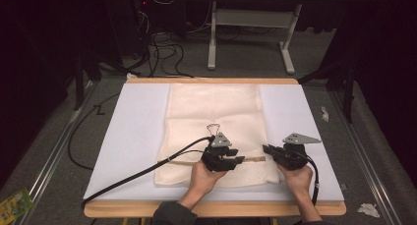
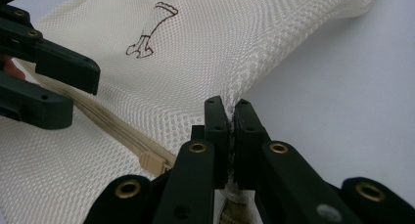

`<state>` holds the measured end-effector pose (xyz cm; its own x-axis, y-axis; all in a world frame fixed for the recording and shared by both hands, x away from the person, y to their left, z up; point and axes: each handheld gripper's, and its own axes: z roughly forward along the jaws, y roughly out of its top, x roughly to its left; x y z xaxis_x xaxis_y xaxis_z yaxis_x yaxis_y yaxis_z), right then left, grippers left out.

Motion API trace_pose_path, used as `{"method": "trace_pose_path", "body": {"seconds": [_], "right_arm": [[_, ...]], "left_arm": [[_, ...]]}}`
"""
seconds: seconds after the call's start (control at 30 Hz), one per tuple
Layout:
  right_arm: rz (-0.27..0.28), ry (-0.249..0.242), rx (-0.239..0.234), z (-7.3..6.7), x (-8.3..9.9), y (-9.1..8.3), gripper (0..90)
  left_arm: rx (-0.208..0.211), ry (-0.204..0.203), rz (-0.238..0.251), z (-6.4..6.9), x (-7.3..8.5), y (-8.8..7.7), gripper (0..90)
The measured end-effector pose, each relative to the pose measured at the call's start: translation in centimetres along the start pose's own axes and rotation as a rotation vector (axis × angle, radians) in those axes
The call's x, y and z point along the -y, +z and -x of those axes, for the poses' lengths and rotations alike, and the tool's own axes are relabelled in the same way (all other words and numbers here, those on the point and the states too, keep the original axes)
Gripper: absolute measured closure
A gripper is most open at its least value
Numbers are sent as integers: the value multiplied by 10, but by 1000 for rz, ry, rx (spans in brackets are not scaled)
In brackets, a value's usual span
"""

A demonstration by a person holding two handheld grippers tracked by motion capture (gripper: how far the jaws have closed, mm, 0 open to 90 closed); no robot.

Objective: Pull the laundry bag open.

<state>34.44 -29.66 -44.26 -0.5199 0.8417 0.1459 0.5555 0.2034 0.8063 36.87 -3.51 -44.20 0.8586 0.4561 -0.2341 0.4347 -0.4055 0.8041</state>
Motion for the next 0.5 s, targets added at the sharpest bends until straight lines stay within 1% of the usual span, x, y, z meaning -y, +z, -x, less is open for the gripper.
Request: {"method": "trace_pose_path", "body": {"seconds": [0.03,0.07,0.17,0.27,0.43,0.5], "right_arm": [[0,-3,1,0,-1,0,882],[3,-4,0,0,-1,0,883],[21,5,-1,0,0,-2,882],[24,-6,-3,0,-1,-2,882],[27,-9,-3,-1,-3,-4,882],[34,-8,-6,-1,-3,-4,882]], "left_arm": [[2,10,-6,2,-1,3,615],[7,10,-5,2,-2,5,615],[26,-14,21,3,-6,10,634],[41,-4,14,7,-9,15,640],[57,-10,-3,9,-10,22,650],[56,-18,-11,11,-8,25,646]]}}
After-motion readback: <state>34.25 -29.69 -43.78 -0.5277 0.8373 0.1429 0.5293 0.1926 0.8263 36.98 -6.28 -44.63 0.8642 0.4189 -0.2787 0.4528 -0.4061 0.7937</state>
